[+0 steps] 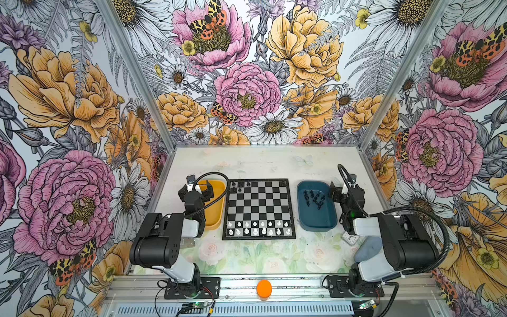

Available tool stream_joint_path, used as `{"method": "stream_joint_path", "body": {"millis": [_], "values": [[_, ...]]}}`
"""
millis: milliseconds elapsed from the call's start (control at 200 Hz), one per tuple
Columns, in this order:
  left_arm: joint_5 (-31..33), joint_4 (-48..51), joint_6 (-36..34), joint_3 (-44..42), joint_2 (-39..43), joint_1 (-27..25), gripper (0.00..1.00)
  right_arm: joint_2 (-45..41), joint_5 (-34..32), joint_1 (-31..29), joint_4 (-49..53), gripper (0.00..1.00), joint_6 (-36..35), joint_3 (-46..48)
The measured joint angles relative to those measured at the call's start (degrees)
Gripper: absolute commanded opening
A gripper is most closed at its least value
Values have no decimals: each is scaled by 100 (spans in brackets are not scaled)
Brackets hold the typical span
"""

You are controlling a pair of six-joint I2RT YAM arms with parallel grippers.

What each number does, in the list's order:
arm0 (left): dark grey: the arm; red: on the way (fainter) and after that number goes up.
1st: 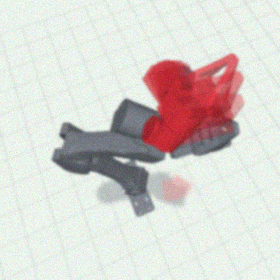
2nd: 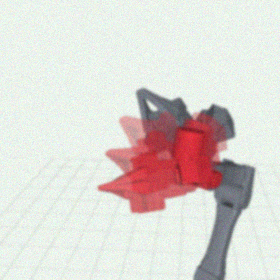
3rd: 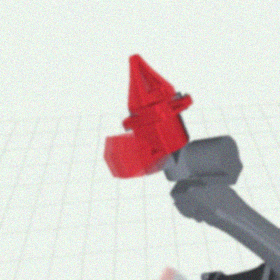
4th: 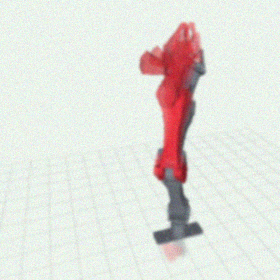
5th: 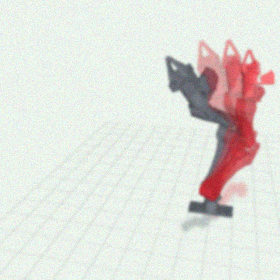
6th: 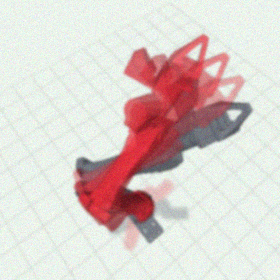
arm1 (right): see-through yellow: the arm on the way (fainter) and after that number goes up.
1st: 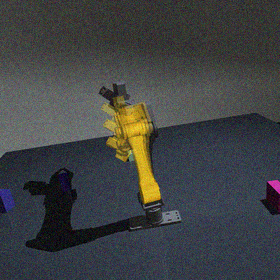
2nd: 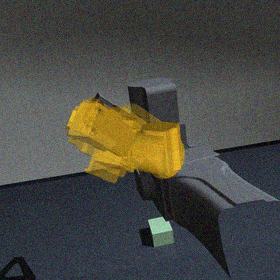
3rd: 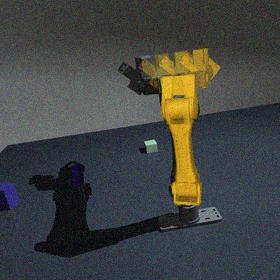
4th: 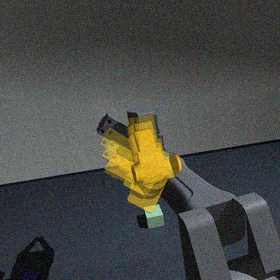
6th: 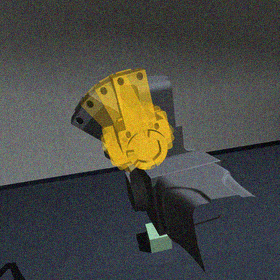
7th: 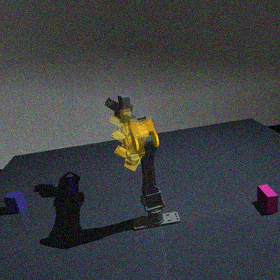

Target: Set up the chess pieces on the board

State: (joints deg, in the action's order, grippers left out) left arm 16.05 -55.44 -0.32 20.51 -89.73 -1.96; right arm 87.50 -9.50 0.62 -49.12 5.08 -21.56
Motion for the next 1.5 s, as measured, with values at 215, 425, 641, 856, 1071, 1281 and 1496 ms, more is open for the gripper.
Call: {"method": "stream_joint_path", "body": {"millis": [215,425,641,856,1071,1281,1496], "values": [[-2,0,0,2,0,0,99,0,-15,0,0,100,0,0],[-2,2,0,2,0,0,99,0,-17,0,0,100,0,0],[-4,2,0,2,0,11,99,0,-17,0,0,100,0,0],[-4,2,0,2,0,11,99,0,-20,0,0,100,0,0],[0,33,4,2,15,11,99,-46,-125,-7,190,99,4,-37],[35,1283,66,251,1038,11,98,-909,-380,-7,1971,97,157,-918],[33,3075,391,1003,2577,-103,97,-1587,-382,-345,4026,89,474,-2194]]}}
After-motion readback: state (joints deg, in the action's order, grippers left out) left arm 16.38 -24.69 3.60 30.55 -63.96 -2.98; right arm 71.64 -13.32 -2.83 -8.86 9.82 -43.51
